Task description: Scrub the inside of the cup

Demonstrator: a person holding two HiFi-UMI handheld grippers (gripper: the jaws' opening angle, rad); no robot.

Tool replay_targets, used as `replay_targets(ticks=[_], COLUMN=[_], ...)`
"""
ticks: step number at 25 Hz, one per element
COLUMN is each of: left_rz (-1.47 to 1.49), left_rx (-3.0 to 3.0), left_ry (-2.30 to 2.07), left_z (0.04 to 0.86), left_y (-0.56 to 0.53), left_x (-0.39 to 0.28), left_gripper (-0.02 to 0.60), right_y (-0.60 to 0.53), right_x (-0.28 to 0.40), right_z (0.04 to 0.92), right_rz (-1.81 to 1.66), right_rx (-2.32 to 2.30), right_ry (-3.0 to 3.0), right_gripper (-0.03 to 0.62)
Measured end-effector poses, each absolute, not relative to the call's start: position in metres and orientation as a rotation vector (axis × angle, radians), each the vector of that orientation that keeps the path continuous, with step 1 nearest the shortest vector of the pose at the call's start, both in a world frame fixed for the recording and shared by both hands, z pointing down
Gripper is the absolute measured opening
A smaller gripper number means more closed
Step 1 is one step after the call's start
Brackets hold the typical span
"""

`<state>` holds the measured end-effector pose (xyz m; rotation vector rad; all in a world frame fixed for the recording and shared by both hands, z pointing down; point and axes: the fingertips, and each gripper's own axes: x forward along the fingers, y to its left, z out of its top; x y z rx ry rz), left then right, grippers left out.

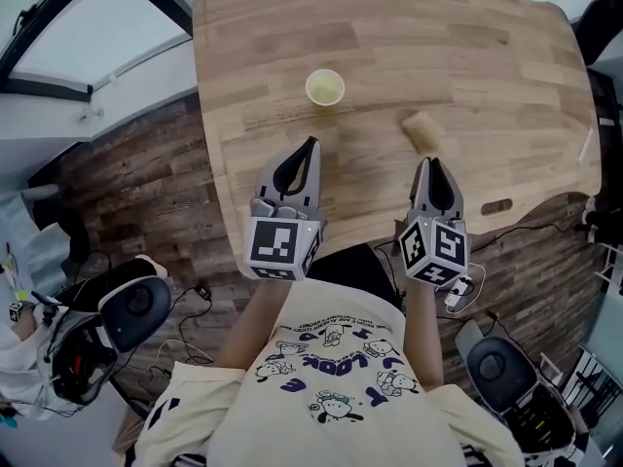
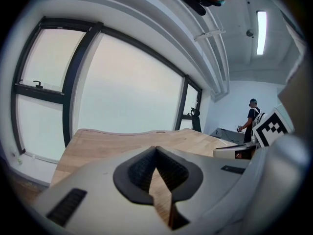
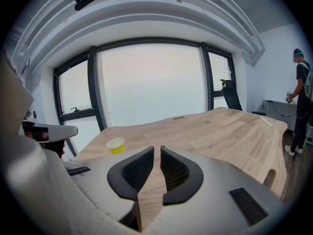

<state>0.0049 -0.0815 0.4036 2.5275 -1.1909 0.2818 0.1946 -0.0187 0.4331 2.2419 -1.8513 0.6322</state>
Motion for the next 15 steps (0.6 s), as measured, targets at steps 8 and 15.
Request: replay_targets(ticks=[8,15], left_rz=[0.340,0.353], left_rx=[2.477,2.457], left_ry=[-1.221,-1.268], left_z=[0.422,0.426], left_y=[-0.089,-0.093], left_x=[-0.008,-0.014], left_gripper=[-0.002,-0.002], right_y=[-0.021,-0.017], right_x=[0.195,0.213], right_z=[0.456,0.460], right_rz=[0.678,0.664], right_rx=[2.187,2.177], right_ry=[-1.835,-1.815], right_gripper=[0.025,0.025])
